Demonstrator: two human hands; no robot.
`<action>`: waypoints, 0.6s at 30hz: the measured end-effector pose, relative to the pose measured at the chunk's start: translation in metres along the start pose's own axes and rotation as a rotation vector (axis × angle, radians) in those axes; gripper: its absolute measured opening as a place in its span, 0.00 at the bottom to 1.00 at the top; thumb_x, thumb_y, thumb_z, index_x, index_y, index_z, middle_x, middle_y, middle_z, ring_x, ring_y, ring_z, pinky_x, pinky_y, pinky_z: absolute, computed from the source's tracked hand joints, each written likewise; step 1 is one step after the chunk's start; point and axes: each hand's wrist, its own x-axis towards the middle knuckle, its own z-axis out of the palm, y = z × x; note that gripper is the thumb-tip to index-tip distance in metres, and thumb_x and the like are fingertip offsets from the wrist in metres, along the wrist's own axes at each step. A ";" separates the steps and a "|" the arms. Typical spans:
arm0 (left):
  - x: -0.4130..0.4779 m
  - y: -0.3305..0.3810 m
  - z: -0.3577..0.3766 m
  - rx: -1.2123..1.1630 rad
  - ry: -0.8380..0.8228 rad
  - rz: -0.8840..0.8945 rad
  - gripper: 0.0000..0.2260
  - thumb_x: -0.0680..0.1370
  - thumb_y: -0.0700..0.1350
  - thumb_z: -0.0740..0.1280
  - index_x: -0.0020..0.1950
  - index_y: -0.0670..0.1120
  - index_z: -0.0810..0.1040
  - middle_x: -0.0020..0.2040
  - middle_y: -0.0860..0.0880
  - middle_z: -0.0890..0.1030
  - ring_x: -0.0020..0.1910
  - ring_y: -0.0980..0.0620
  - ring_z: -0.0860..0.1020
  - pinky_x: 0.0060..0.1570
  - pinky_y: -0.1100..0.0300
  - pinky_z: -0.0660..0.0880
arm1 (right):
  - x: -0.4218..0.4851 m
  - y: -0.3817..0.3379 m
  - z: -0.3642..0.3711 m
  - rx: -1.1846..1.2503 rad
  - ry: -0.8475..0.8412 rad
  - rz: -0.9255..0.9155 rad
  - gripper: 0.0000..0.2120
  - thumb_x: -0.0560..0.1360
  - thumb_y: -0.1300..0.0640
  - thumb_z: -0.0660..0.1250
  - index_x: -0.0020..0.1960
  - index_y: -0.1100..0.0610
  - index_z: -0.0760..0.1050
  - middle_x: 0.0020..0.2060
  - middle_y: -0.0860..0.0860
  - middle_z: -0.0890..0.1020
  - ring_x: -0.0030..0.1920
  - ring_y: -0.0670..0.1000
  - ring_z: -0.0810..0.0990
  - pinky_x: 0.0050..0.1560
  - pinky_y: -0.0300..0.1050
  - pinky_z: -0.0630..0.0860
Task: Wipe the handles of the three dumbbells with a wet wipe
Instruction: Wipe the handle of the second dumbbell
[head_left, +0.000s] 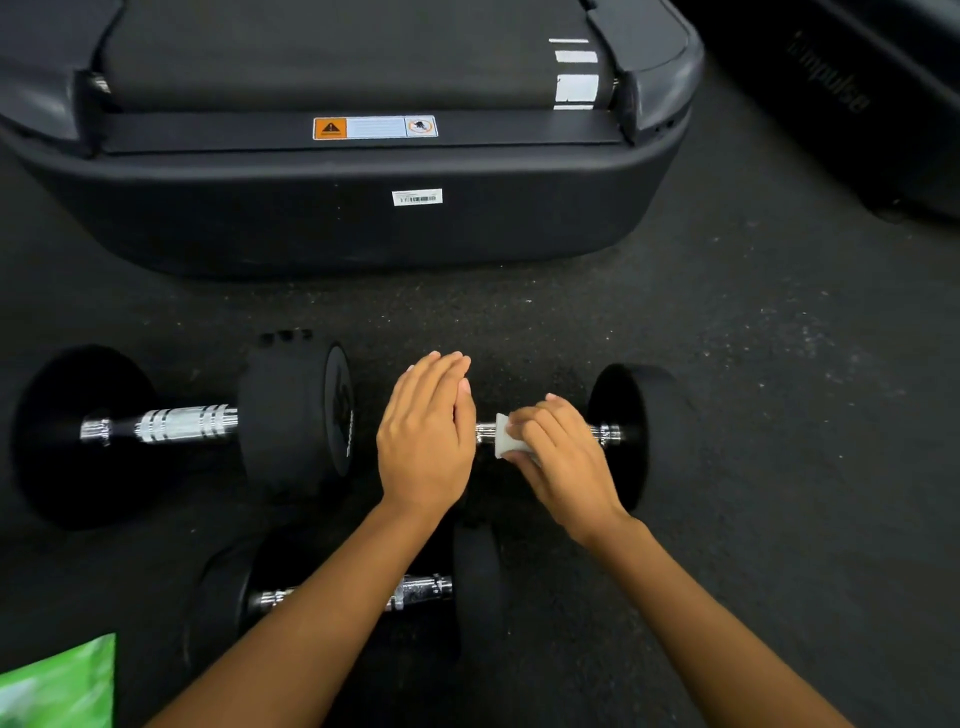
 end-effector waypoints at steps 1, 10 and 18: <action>0.001 0.000 0.000 -0.001 -0.002 -0.001 0.18 0.80 0.46 0.53 0.61 0.41 0.77 0.60 0.46 0.79 0.64 0.49 0.73 0.65 0.50 0.69 | 0.002 -0.002 0.002 -0.001 -0.001 0.000 0.09 0.71 0.59 0.69 0.50 0.62 0.76 0.48 0.54 0.80 0.49 0.51 0.75 0.66 0.44 0.63; 0.001 0.000 -0.002 0.013 0.003 0.011 0.18 0.80 0.46 0.53 0.61 0.40 0.78 0.59 0.46 0.80 0.63 0.48 0.74 0.65 0.51 0.69 | 0.007 0.001 0.004 -0.035 -0.083 0.024 0.16 0.77 0.52 0.61 0.58 0.60 0.77 0.54 0.52 0.81 0.53 0.51 0.76 0.61 0.46 0.68; 0.001 0.000 -0.001 0.011 0.001 0.003 0.19 0.80 0.46 0.53 0.61 0.40 0.78 0.59 0.45 0.80 0.63 0.48 0.74 0.64 0.50 0.69 | 0.025 -0.020 0.016 -0.067 -0.118 0.173 0.16 0.78 0.55 0.54 0.53 0.60 0.78 0.44 0.52 0.82 0.45 0.52 0.76 0.55 0.44 0.66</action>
